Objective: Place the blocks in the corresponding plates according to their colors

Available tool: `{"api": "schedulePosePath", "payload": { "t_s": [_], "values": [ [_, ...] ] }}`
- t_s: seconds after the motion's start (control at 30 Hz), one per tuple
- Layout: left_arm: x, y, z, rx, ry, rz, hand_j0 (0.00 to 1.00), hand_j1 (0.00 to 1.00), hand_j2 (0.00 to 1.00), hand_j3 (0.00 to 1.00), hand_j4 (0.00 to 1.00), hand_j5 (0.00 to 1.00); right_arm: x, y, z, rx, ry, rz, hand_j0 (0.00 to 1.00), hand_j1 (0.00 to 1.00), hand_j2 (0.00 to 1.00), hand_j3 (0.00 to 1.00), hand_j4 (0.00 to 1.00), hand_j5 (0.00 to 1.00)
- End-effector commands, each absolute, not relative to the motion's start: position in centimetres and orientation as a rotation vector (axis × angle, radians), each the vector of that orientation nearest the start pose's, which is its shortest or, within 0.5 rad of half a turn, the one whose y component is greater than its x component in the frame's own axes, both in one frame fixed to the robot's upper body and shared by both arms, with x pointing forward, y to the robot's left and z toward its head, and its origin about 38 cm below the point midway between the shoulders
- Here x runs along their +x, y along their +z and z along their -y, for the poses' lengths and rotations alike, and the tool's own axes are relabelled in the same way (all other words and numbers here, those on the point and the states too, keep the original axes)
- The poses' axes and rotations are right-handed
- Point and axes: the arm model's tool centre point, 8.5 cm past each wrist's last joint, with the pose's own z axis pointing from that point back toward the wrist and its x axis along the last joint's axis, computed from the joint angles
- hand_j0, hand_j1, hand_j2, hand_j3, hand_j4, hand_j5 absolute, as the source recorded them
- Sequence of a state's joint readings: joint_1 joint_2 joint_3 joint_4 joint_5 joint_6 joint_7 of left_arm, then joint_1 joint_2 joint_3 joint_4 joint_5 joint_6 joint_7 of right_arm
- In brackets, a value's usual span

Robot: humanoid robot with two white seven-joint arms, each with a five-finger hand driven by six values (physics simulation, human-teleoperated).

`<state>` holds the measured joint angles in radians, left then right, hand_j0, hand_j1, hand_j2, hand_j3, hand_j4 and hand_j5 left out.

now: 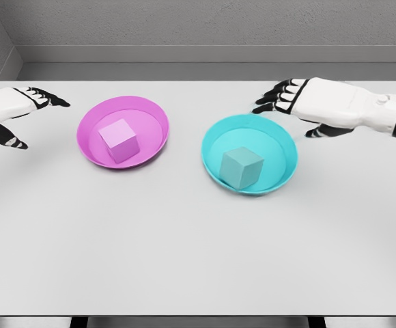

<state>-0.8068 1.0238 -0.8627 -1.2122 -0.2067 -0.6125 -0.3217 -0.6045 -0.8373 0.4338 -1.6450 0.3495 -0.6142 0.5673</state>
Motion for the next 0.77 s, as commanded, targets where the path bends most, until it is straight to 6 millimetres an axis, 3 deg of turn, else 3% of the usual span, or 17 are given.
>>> {"api": "schedulePosePath", "payload": {
  "t_s": [0.0,0.07,0.13,0.2,0.4,0.73],
  "values": [
    [44.8,23.5,-41.1,0.513,-1.847,1.335,1.00,1.00,1.00,1.00,1.00,1.00,41.3,31.3,31.4,0.818,-2.739,-2.158,1.00,1.00,1.00,1.00,1.00,1.00],
    [44.8,23.5,-41.2,0.514,-1.847,1.333,1.00,1.00,1.00,1.00,1.00,1.00,40.8,31.6,33.4,0.888,-2.759,-2.152,1.00,1.00,1.00,1.00,1.00,1.00],
    [44.8,23.6,-41.3,0.518,-1.846,1.332,1.00,1.00,1.00,1.00,1.00,1.00,40.5,30.5,34.0,0.872,-2.810,-2.133,1.00,1.00,1.00,1.00,1.00,1.00],
    [44.7,23.6,-41.4,0.519,-1.845,1.331,1.00,1.00,1.00,1.00,1.00,1.00,40.3,30.7,34.7,0.896,-2.833,-2.101,1.00,1.00,1.00,1.00,1.00,1.00],
    [44.7,23.6,-41.4,0.518,-1.846,1.329,1.00,1.00,1.00,1.00,1.00,1.00,39.9,28.5,33.9,0.801,-2.906,-2.061,1.00,1.00,1.00,1.00,1.00,1.00],
    [44.6,22.8,-41.3,0.498,-1.847,1.319,1.00,1.00,1.00,1.00,1.00,1.00,39.9,28.6,33.9,0.799,-2.905,-2.058,1.00,1.00,1.00,1.00,1.00,1.00]
  ]
}}
